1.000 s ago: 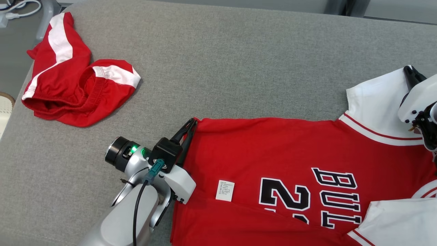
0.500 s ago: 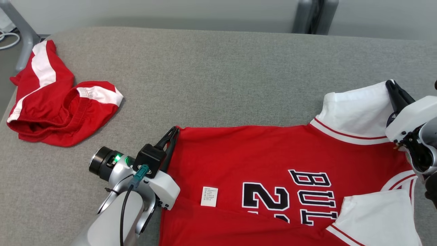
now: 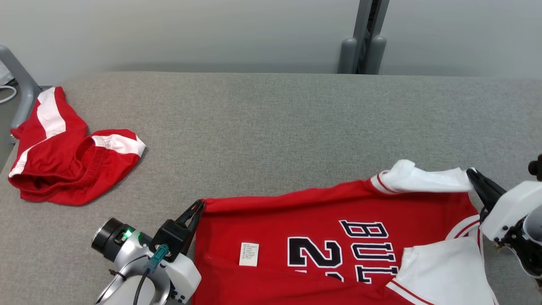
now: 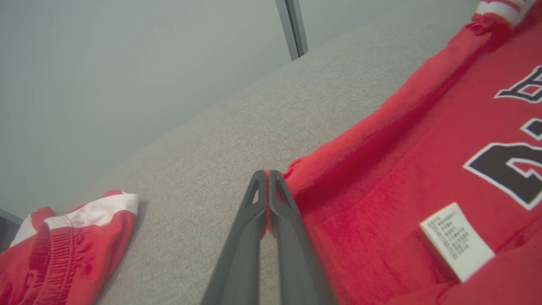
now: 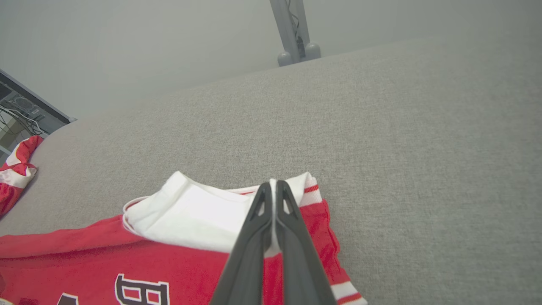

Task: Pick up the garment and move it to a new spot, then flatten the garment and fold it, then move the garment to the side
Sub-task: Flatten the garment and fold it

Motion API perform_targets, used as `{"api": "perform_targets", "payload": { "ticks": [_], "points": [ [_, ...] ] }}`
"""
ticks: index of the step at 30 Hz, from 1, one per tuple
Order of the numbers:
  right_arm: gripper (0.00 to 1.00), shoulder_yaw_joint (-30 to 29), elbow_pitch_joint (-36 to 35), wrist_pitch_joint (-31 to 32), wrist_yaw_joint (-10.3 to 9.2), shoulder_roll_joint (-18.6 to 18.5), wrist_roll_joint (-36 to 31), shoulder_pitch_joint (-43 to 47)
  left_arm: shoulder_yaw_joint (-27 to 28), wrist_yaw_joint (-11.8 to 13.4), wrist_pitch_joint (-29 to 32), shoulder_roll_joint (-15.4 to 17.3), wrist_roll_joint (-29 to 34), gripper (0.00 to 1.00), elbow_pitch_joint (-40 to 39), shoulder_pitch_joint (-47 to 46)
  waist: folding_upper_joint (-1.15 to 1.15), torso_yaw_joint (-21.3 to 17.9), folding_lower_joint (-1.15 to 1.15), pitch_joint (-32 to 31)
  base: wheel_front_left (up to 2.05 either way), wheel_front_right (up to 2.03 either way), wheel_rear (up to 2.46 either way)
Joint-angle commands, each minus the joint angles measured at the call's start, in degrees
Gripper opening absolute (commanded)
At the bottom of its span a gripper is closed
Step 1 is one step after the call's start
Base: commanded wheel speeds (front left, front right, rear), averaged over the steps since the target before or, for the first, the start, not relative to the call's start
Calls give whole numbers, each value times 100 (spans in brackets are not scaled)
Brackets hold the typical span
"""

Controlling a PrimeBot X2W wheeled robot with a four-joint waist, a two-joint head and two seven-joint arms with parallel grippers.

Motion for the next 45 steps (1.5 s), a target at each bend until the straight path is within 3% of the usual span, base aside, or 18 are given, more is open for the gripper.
{"api": "perform_targets", "payload": {
  "ticks": [1,11,23,38,45],
  "points": [
    [0,-34,-73,61,1,-68,67,103,-8,2,7,50,41,0,-44,49,0,-32,0,-65,0,0,0],
    [0,-427,-920,970,1,-404,372,1011,-264,-1,274,410,179,0,-574,389,0,-48,0,-217,0,0,0],
    [0,-1192,-1594,2205,1,-312,132,1613,-440,-50,650,757,189,0,-1213,660,0,-17,0,-234,0,0,0],
    [0,-2572,-2545,3972,1,383,-567,2243,-593,-221,1106,1048,54,0,-1596,757,0,13,0,-234,0,0,0],
    [0,-3040,-2973,4452,1,790,-964,2418,-631,-144,1072,1019,69,0,-1577,734,0,16,0,-184,0,0,0]
  ]
}}
